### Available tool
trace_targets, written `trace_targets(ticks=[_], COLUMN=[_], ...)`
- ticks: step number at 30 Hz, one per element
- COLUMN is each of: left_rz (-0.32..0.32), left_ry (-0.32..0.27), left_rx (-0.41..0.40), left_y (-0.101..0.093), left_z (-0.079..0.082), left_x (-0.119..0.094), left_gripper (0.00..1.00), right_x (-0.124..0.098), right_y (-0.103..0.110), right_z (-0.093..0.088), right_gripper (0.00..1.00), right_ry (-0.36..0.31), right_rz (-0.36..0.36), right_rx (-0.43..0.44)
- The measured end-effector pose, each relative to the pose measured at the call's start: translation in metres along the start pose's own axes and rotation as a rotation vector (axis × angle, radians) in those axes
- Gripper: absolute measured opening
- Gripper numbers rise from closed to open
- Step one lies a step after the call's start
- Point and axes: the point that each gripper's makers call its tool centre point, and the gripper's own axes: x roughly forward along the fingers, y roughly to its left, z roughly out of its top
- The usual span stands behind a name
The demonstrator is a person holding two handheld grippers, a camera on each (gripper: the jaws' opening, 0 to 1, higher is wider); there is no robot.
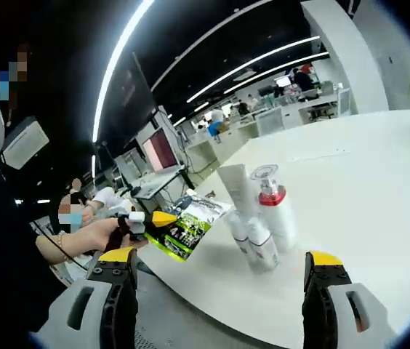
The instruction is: Arrange the skincare products in the storage area until every visible bottle or jar stands upright without overlapping.
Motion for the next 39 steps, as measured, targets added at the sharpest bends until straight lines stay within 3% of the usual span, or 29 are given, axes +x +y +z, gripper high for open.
trace_targets(ticks=[7,9,13,16,28,33,39], left_rz=[0.048,0.066,0.092,0.099,0.113,0.138,0.176], left_ry=[0.004,0.007,0.023,0.027,0.031,0.029,0.069], left_rx=[-0.019,-0.016,-0.022,-0.041,-0.067,-0.048,0.012], left_y=[0.015,0.037,0.061,0.081,0.099,0.112,0.118], left_z=[0.0,0.015,0.025,0.034,0.03,0.025,0.012], left_x=[0.021,0.03,0.04,0.049,0.065,0.067,0.067], left_gripper=[0.0,0.0,0.0,0.0,0.0,0.0,0.05], right_x=[-0.001,0.0,0.002,0.0,-0.003,-0.002,-0.002], right_y=[-0.014,-0.012,-0.007,-0.01,-0.015,-0.015,-0.017], right_z=[0.0,-0.003,-0.012,-0.01,-0.01,-0.01,-0.012], right_gripper=[0.99,0.99,0.97,0.97,0.95,0.95,0.95], right_ry=[-0.01,-0.002,0.03,0.016,0.002,0.005,0.01], right_rz=[-0.03,-0.035,-0.044,-0.05,-0.065,-0.066,-0.066], right_rx=[0.02,0.015,-0.03,-0.008,0.026,0.03,0.035])
